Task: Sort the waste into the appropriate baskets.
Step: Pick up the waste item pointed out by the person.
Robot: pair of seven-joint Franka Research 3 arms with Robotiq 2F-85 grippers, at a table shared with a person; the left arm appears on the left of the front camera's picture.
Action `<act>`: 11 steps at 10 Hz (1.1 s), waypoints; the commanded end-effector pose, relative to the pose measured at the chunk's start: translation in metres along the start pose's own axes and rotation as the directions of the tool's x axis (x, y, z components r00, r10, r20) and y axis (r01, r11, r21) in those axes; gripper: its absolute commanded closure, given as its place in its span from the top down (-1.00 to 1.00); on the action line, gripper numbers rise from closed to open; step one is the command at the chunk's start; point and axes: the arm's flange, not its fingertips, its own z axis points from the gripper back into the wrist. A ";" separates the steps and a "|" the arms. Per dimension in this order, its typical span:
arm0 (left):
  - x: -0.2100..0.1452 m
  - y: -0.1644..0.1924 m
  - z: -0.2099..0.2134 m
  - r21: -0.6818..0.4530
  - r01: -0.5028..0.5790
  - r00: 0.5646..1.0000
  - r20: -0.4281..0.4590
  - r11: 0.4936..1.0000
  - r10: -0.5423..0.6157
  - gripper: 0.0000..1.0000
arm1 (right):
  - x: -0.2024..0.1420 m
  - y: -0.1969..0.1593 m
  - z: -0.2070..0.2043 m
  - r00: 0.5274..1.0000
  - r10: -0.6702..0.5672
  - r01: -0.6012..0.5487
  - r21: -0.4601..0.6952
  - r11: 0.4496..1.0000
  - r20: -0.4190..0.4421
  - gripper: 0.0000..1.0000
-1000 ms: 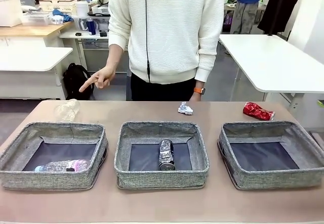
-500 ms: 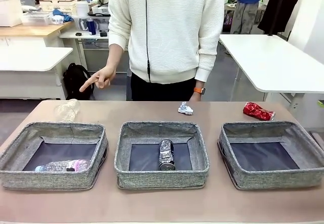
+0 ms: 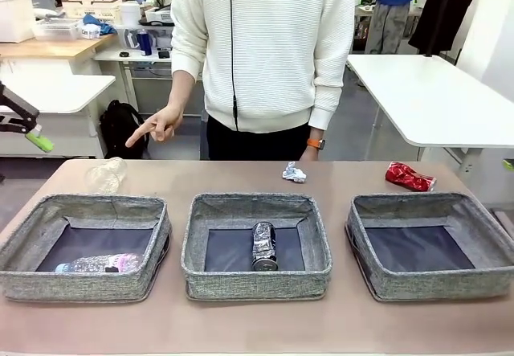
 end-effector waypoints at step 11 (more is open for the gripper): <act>0.091 0.003 -0.005 0.262 0.277 0.909 0.239 0.924 -0.341 1.00 | -0.002 0.001 0.001 1.000 0.012 -0.012 0.001 1.000 -0.008 1.00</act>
